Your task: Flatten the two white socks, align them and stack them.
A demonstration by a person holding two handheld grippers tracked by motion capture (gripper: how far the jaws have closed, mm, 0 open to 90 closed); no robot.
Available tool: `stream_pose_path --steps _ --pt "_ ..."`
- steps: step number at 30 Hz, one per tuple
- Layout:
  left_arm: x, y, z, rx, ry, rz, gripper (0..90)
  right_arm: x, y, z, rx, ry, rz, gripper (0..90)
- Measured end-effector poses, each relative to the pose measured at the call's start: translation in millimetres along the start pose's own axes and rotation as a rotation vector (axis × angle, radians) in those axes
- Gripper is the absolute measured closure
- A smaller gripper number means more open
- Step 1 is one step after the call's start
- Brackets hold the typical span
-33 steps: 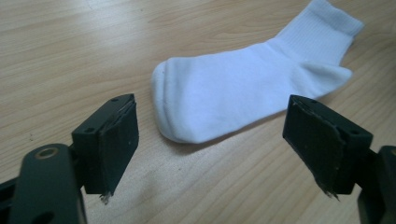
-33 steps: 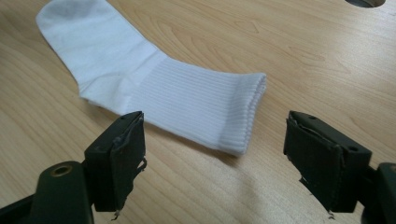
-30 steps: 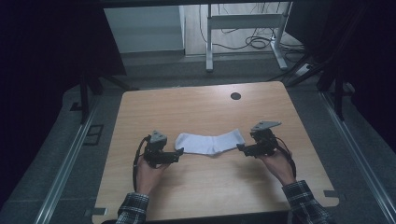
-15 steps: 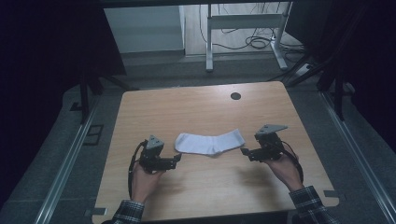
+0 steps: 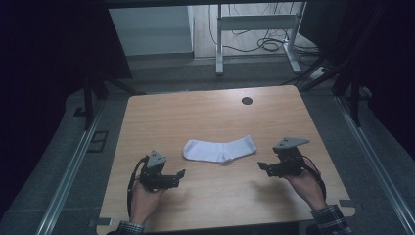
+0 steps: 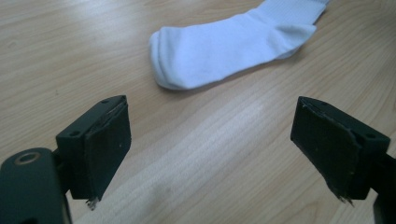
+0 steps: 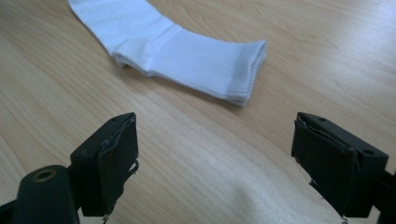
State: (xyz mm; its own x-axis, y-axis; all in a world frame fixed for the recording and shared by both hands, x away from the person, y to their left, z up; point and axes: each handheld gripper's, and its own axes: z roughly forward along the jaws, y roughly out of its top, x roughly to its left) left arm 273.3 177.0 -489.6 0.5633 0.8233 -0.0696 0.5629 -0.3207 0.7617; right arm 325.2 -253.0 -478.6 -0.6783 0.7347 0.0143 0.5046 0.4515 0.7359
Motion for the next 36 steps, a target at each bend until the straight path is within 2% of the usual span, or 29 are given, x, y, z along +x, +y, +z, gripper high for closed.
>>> stream_pose_path --steps 18,27,31,36 --pt "-3.5 -39.0 -2.2 0.032 -0.002 -0.006 12.0 7.4 -35.0 6.0 0.046 0.004 -0.010 14.9" --pt "-7.0 -49.5 5.3 0.098 0.013 0.021 11.9 9.6 -49.6 14.8 0.095 0.008 -0.019 14.7" --pt "-9.5 -51.9 9.6 0.122 0.013 0.040 11.8 10.5 -53.7 18.9 0.120 -0.005 -0.048 14.7" --pt "-9.3 -54.9 15.8 0.156 0.004 0.045 11.7 9.5 -56.1 20.9 0.120 0.011 -0.033 12.0"
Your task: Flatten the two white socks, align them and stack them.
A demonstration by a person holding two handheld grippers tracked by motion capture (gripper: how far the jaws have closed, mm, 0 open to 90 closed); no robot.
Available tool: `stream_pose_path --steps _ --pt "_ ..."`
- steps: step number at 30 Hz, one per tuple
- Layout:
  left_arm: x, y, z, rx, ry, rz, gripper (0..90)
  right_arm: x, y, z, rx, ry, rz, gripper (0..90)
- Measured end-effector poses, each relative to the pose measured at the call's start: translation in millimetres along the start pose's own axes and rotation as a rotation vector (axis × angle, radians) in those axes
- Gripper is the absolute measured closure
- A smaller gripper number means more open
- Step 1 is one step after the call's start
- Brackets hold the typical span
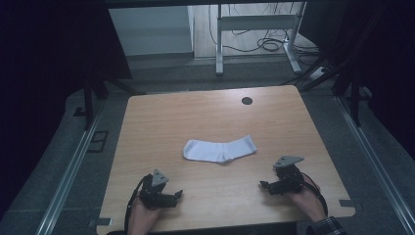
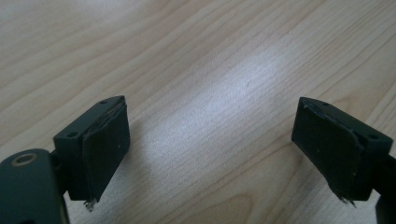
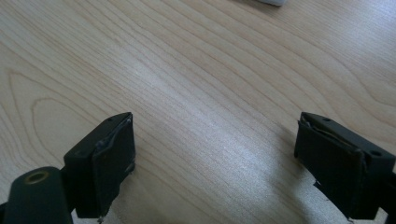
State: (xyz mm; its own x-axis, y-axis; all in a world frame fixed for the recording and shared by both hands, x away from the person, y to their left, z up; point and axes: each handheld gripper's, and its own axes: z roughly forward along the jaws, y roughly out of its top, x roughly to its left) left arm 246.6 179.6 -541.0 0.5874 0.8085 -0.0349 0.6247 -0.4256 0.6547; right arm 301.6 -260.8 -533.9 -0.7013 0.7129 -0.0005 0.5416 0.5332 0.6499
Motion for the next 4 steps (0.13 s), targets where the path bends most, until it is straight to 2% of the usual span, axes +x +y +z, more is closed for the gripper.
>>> stream_pose_path --steps 4 --pt "0.3 -0.1 0.3 -0.003 -0.002 0.002 11.4 -0.5 -1.1 0.3 -0.006 0.003 -0.002 11.1"
